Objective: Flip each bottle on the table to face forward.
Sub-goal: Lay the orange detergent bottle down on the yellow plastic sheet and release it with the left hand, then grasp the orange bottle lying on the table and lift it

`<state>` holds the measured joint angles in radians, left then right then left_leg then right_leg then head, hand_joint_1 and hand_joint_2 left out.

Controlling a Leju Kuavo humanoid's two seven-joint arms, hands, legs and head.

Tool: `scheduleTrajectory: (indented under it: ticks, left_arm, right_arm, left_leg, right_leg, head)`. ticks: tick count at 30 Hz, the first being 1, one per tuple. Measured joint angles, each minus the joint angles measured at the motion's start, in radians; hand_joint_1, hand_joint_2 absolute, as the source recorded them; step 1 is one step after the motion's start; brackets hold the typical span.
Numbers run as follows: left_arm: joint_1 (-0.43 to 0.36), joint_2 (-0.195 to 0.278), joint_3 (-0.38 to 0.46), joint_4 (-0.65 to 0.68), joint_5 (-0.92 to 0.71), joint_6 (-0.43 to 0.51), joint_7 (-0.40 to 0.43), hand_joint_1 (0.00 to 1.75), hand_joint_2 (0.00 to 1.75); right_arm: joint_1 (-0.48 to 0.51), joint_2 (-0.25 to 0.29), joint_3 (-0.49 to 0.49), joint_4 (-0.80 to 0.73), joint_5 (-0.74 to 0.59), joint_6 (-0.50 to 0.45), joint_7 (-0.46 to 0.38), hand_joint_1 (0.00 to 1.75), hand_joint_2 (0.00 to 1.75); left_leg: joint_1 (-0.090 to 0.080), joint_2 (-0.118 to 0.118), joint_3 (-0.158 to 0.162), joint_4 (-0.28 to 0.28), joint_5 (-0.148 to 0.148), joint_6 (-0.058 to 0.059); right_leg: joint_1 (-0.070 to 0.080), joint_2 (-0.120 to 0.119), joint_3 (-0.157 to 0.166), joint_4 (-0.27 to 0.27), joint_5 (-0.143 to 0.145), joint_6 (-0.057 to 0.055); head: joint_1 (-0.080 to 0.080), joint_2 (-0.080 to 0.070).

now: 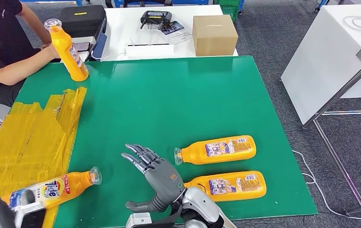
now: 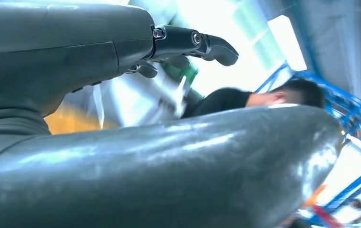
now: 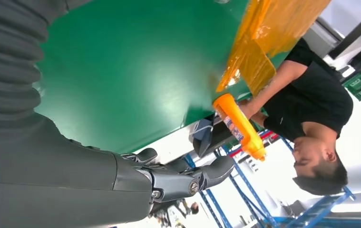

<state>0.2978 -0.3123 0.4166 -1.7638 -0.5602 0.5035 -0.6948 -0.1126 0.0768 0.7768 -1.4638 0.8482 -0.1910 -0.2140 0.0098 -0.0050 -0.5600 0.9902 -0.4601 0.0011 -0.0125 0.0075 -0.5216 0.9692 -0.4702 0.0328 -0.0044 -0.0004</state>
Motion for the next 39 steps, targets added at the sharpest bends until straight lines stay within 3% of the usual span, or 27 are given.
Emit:
scheduleTrajectory:
  ticks: [4, 7, 13, 19, 28, 39]
  left_arm:
    - [0.024, -0.012, -0.002, -0.080, 0.225, -0.216, -0.005, 0.00, 0.00]
    - [0.048, -0.020, -0.024, -0.133, 0.305, -0.276, -0.006, 0.00, 0.00]
    - [0.091, -0.024, -0.104, -0.224, 0.277, -0.256, -0.007, 0.00, 0.00]
    - [0.093, -0.028, -0.111, -0.226, 0.273, -0.292, -0.007, 0.00, 0.00]
    - [0.093, -0.028, -0.106, -0.222, 0.284, -0.308, -0.007, 0.00, 0.00]
    - [0.071, -0.029, -0.045, -0.187, 0.334, -0.372, -0.007, 0.00, 0.00]
  right_arm:
    - [0.039, -0.046, -0.012, -0.043, 0.021, -0.004, 0.000, 0.00, 1.75]
    - [0.072, -0.087, -0.028, -0.079, 0.023, -0.001, 0.000, 0.00, 1.75]
    - [0.138, -0.170, -0.070, -0.128, 0.027, 0.008, 0.014, 0.00, 1.75]
    - [0.195, -0.240, -0.123, -0.165, 0.036, 0.007, 0.031, 0.00, 1.75]
    - [0.208, -0.257, -0.136, -0.174, 0.035, 0.005, 0.036, 0.00, 1.75]
    - [0.257, -0.340, -0.211, -0.203, 0.023, 0.002, 0.081, 0.00, 1.75]
  left_leg:
    - [0.000, 0.000, 0.000, 0.000, 0.000, 0.000]
    - [0.000, 0.000, 0.000, 0.000, 0.000, 0.000]
    - [-0.002, 0.000, -0.001, 0.000, -0.001, 0.000]
    - [-0.002, 0.000, 0.000, 0.000, 0.000, 0.001]
    - [-0.002, 0.000, 0.000, 0.000, -0.001, 0.001]
    - [-0.002, 0.000, 0.000, 0.000, -0.001, 0.001]
  right_leg:
    - [0.000, 0.000, 0.000, 0.000, 0.000, 0.000]
    - [0.000, 0.000, 0.000, 0.000, 0.000, 0.000]
    - [-0.001, 0.000, 0.000, 0.000, 0.000, 0.000]
    - [-0.001, 0.000, 0.000, 0.000, 0.000, 0.000]
    - [-0.001, 0.000, 0.000, 0.000, 0.000, 0.000]
    - [-0.001, 0.000, 0.000, 0.000, 0.000, 0.000]
  head:
    - [0.000, 0.000]
    - [0.000, 0.000]
    - [0.000, 0.000]
    - [0.000, 0.000]
    - [0.000, 0.000]
    - [0.000, 0.000]
